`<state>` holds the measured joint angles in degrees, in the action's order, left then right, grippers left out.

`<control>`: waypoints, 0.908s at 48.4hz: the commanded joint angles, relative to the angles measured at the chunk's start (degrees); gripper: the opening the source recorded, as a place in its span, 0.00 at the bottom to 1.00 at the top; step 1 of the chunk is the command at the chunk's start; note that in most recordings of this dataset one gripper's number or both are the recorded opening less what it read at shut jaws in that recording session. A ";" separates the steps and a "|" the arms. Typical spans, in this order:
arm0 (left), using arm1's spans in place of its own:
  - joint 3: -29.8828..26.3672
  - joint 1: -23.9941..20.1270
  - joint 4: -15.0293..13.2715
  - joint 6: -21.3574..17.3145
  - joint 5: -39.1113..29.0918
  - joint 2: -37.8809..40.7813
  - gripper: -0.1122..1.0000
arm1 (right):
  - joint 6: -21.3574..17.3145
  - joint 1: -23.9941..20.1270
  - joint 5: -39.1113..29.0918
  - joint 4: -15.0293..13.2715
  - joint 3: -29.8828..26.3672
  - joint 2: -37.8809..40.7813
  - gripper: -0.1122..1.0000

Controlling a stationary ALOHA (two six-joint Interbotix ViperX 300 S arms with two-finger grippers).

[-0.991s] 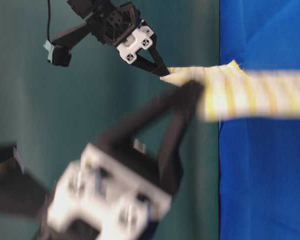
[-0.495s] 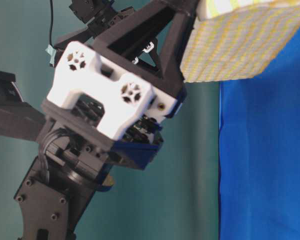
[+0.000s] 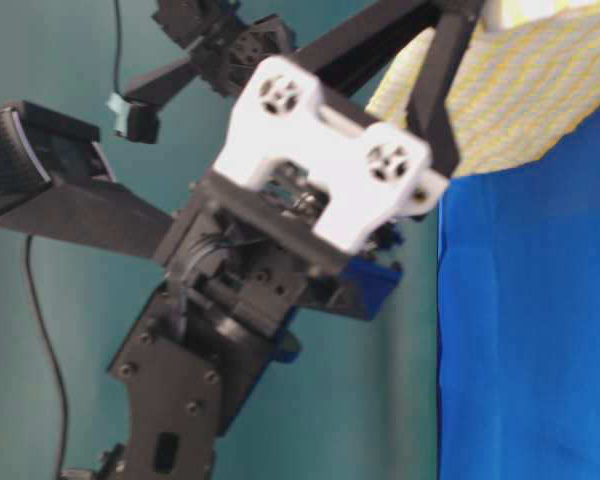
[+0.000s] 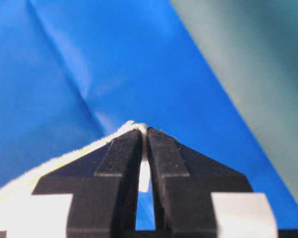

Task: Fold the yellow towel.
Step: 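Swing the strip vertical, left gripper moving down, right gripper up, then lay the strip vertically on the table and open both grippers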

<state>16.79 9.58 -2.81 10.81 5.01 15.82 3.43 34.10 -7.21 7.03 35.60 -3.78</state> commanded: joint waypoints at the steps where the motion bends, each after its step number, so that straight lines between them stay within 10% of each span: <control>1: -1.14 0.88 0.18 -0.09 1.76 -0.44 0.12 | 0.18 0.79 1.23 -0.09 -0.44 0.00 0.13; 44: 16.70 1.76 -0.18 0.18 9.14 -11.43 0.12 | -0.26 -3.96 -0.35 -0.09 -12.04 10.11 0.13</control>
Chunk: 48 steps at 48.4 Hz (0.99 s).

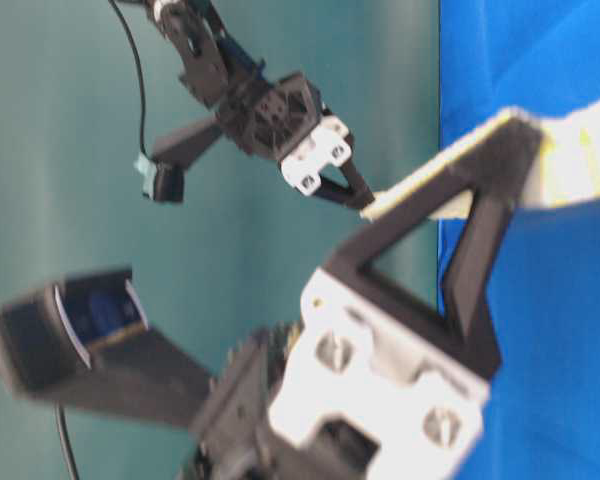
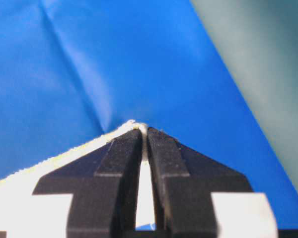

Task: Fold the yellow towel.
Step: 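Lay the strip vertically on the table and open both grippers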

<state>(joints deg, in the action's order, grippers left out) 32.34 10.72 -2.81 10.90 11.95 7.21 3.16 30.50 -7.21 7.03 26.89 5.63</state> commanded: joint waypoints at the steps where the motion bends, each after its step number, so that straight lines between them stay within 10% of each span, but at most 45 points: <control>1: 1.76 0.62 -0.18 0.18 2.72 -3.08 0.12 | 0.00 -0.53 -0.53 -0.09 -3.87 1.14 0.13; 34: 5.63 0.35 -0.18 0.62 4.48 -3.25 0.12 | 0.97 -2.99 -1.49 -0.09 -7.38 5.27 0.15; 39: 5.63 0.26 -0.26 0.70 4.39 -3.25 0.17 | 1.23 -3.60 -1.41 -0.62 -7.38 5.27 0.30; 48: 6.15 0.18 -0.26 0.88 2.02 -4.83 0.58 | 1.58 -4.31 -1.58 -1.23 -7.38 5.10 0.73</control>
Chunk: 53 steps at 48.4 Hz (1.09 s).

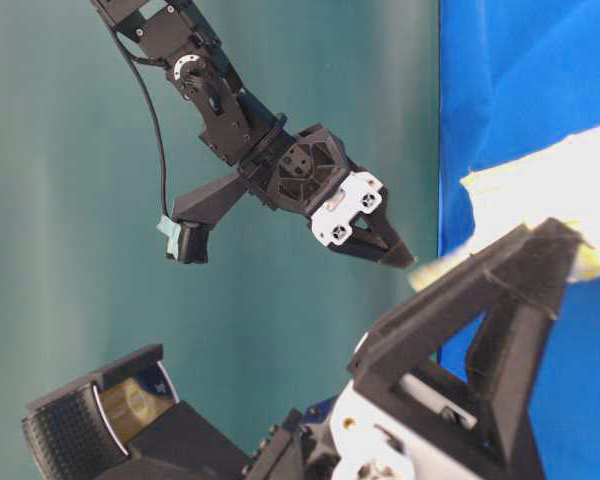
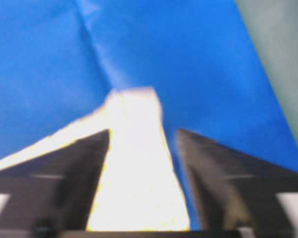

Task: Fold the yellow towel.
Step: 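Lay the strip vertically on the table and open both grippers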

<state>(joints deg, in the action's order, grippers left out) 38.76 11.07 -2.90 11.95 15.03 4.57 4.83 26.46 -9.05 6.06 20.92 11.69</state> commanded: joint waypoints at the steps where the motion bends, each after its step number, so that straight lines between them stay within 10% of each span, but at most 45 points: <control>1: -0.18 -0.18 -0.18 -0.26 -1.58 -2.64 0.64 | -0.09 -0.26 0.18 -0.26 -1.41 -1.05 0.75; 6: 0.35 -0.35 -0.18 -0.88 -4.92 -5.45 0.78 | -0.09 -0.18 0.09 -0.26 -1.05 -2.37 0.77; 53: 7.38 -16.17 0.44 -5.19 -12.66 -21.18 0.79 | -1.23 -4.75 7.73 1.14 23.91 -29.71 0.74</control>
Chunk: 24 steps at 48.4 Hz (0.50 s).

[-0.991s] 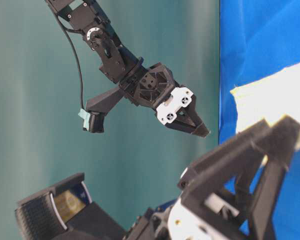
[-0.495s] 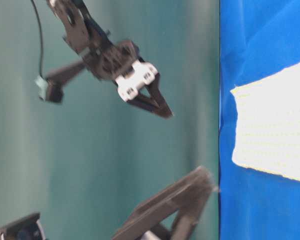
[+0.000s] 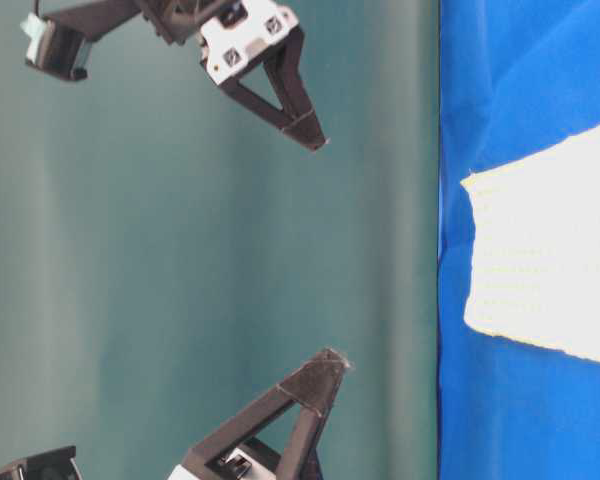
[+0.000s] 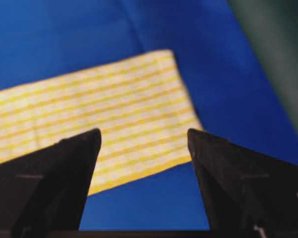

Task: Fold the yellow towel.
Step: 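Lay the strip vertically on the table and open both grippers, then grasp the strip's top end corners with both grippers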

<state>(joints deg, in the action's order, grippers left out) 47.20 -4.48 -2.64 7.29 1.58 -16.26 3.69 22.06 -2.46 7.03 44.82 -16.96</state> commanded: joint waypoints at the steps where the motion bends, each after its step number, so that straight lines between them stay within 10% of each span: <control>1: -1.05 -0.79 0.18 -0.53 0.97 -0.26 0.79 | -0.09 -0.35 1.23 0.26 0.09 -0.97 0.74; 24: -1.23 -5.54 0.26 -1.85 2.55 1.58 0.84 | 0.09 0.35 1.67 0.18 -1.76 2.29 0.75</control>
<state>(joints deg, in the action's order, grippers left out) 47.20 -8.70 -2.55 6.06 2.90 -15.12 3.69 21.80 -1.41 7.12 45.18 -15.38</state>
